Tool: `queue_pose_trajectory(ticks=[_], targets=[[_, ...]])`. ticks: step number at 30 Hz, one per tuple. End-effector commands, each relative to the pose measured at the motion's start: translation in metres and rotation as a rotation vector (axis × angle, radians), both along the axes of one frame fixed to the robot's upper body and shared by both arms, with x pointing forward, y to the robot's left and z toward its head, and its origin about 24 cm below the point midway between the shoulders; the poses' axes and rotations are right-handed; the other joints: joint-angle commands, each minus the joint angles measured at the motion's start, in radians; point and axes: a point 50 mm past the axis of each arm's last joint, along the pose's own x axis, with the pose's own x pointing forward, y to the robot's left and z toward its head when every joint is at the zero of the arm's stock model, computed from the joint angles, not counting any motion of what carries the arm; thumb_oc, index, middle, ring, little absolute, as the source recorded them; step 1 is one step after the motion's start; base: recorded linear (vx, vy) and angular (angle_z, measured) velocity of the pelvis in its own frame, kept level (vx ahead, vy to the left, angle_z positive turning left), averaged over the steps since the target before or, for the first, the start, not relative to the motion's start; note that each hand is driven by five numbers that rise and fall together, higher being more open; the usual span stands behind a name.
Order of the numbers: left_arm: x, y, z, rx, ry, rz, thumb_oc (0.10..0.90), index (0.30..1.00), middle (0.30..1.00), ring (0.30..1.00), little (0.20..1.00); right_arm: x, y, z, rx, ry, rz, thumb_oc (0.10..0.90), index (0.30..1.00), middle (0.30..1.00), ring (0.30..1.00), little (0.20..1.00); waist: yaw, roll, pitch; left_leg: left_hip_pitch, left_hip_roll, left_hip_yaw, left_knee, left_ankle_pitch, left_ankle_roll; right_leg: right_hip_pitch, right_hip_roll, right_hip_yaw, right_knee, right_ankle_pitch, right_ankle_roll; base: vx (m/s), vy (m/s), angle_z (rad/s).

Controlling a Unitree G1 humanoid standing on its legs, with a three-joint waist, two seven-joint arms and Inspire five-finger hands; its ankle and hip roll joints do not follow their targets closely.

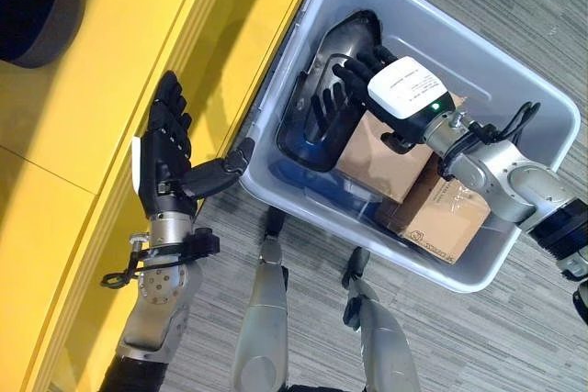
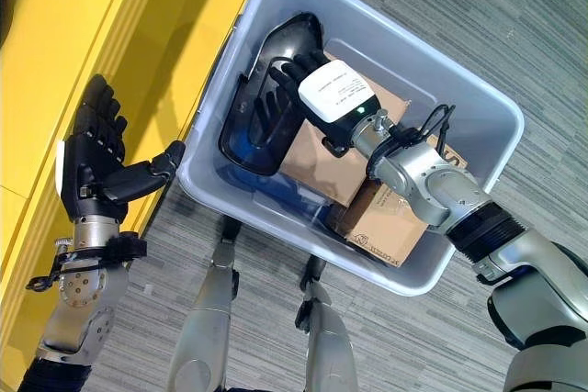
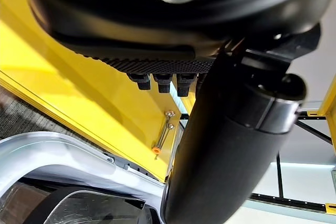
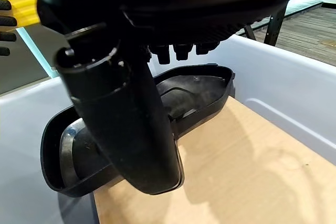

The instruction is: Move parts from the plastic box to the shelf.

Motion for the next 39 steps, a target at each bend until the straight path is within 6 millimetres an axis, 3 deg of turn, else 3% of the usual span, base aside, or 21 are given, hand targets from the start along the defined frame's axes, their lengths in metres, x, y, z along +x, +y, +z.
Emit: queue_pose_trajectory(ticks=[1,11,23,26,32,33,34,35,39], targets=[[-0.019,-0.011,0.043,0.011,-0.272,-0.025,0.900,1.000,1.000,1.000,1.000,-0.016,0.025,0.058,0.017,-0.229,0.138,0.900,1.000,1.000,1.000,1.000,0.002,0.011,-0.014,-0.011,0.071,0.025,-0.047,0.067,-0.043,0.024,-0.011,0.020,0.127,-0.153,-0.034,0.00,0.000,0.00],[-0.020,-0.011,0.037,-0.012,-0.250,-0.018,0.900,1.000,1.000,1.000,1.000,-0.007,0.022,0.040,-0.012,-0.163,0.098,0.900,1.000,1.000,1.000,1.000,0.011,0.016,-0.014,-0.061,0.056,-0.001,-0.038,0.060,-0.043,-0.005,-0.016,0.003,0.145,-0.172,-0.037,0.01,-0.008,0.05],[-0.025,-0.009,0.038,-0.015,-0.262,-0.010,0.900,1.000,1.000,1.000,1.000,0.000,0.016,0.034,-0.081,-0.154,0.059,0.900,1.000,1.000,1.000,1.000,0.022,0.012,-0.014,-0.166,0.036,-0.032,0.006,0.039,-0.029,-0.082,-0.017,-0.003,0.177,-0.181,-0.035,0.02,-0.018,0.07],[-0.028,-0.007,0.039,-0.008,-0.276,-0.004,0.900,1.000,1.000,1.000,1.000,0.008,0.004,0.033,-0.208,-0.171,-0.008,0.900,1.000,1.000,1.000,1.000,0.033,0.025,-0.014,-0.233,0.016,-0.045,0.042,0.024,-0.027,-0.135,-0.021,-0.008,0.210,-0.193,-0.036,0.01,-0.002,0.02],[-0.027,-0.009,0.040,-0.026,-0.285,0.003,0.900,1.000,1.000,1.000,1.000,0.018,-0.009,0.029,-0.264,-0.168,-0.091,0.900,1.000,1.000,1.000,1.000,0.036,0.047,-0.014,-0.324,-0.015,-0.060,0.085,0.009,-0.024,-0.221,-0.033,-0.016,0.277,-0.208,-0.036,0.03,0.008,0.09],[-0.027,-0.010,0.038,-0.027,-0.279,0.002,0.900,1.000,1.000,1.000,1.000,0.020,-0.011,0.024,-0.271,-0.155,-0.105,0.900,1.000,1.000,1.000,1.000,0.032,0.047,-0.014,-0.315,-0.022,-0.062,0.094,-0.017,-0.029,-0.216,-0.035,-0.003,0.291,-0.230,-0.035,0.02,0.022,0.12],[-0.027,-0.011,0.040,-0.028,-0.287,-0.004,0.900,1.000,1.000,1.000,1.000,0.022,-0.014,0.023,-0.277,-0.146,-0.121,0.900,1.000,1.000,1.000,1.000,0.037,0.053,-0.014,-0.345,-0.024,-0.060,0.097,0.002,-0.022,-0.242,-0.037,-0.013,0.297,-0.216,-0.036,0.08,-0.017,0.14],[-0.026,-0.012,0.038,-0.034,-0.278,-0.009,0.900,1.000,1.000,1.000,1.000,0.024,-0.016,0.015,-0.283,-0.123,-0.135,0.900,1.000,1.000,1.000,1.000,0.033,0.050,-0.014,-0.332,-0.029,-0.062,0.105,-0.026,-0.028,-0.230,-0.039,0.000,0.308,-0.238,-0.035,0.03,0.015,0.11],[-0.024,-0.016,0.038,-0.039,-0.279,-0.028,0.900,1.000,1.000,1.000,1.000,0.031,-0.027,0.000,-0.315,-0.072,-0.197,0.900,1.000,1.000,1.000,1.000,0.034,0.055,-0.014,-0.360,-0.039,-0.067,0.118,-0.030,-0.026,-0.258,-0.043,-0.001,0.327,-0.244,-0.035,0.03,0.010,0.07]])
